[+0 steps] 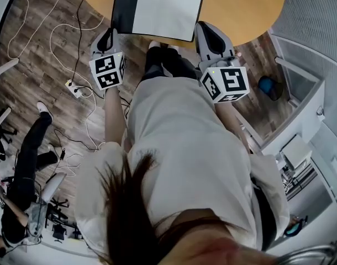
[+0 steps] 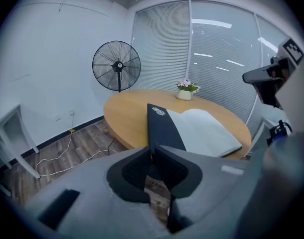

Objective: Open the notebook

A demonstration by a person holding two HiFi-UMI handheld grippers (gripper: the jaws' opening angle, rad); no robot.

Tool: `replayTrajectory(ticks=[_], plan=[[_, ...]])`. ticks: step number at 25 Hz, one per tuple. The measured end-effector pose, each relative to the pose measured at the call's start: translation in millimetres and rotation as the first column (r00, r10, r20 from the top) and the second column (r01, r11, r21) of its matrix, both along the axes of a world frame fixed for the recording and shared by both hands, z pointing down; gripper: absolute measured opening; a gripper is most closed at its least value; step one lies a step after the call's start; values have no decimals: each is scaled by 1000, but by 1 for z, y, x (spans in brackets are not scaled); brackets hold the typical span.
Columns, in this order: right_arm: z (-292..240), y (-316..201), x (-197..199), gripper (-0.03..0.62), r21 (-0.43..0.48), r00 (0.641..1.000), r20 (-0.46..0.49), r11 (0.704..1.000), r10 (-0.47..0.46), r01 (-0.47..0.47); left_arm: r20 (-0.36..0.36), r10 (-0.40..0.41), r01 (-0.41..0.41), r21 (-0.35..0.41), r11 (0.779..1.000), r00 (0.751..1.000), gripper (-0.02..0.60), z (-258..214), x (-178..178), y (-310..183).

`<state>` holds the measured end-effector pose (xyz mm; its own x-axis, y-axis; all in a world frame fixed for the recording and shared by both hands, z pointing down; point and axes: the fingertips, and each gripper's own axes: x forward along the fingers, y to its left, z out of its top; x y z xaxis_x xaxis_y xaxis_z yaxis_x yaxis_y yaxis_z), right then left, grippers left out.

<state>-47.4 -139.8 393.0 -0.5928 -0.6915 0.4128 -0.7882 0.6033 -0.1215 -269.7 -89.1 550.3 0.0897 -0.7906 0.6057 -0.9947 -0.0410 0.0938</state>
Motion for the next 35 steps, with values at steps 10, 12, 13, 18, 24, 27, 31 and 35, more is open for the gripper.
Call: replayTrajectory(ticks=[10, 12, 13, 18, 24, 27, 31, 35], plan=[[-1, -3, 7, 2, -6, 1000, -14, 1000, 24, -24, -35, -12, 9, -73, 997, 999, 44, 30, -1, 0], [0, -4, 5, 2, -8, 1000, -17, 1000, 25, -25, -42, -15, 12, -81, 997, 999, 45, 34, -2, 0], [1, -5, 4, 2, -10, 1000, -19, 1000, 25, -25, -47, -18, 14, -83, 996, 999, 46, 36, -3, 0], [2, -9, 0, 2, -12, 1000, -19, 1000, 20, -21, -67, -18, 13, -85, 996, 998, 48, 41, -3, -2], [3, -9, -4, 2, -13, 1000, -17, 1000, 14, -14, -63, -19, 13, -89, 996, 998, 50, 41, -4, -1], [2, -10, -4, 2, -11, 1000, -18, 1000, 16, -16, -73, -28, 22, -83, 996, 997, 55, 39, -6, -1], [2, -13, -2, 2, -11, 1000, -18, 1000, 20, -20, -114, -16, 8, -72, 997, 993, 153, 33, 0, -2], [4, -13, -3, 2, -11, 1000, -13, 1000, 22, -22, -147, -17, 11, -43, 999, 989, 172, 24, 5, -7]])
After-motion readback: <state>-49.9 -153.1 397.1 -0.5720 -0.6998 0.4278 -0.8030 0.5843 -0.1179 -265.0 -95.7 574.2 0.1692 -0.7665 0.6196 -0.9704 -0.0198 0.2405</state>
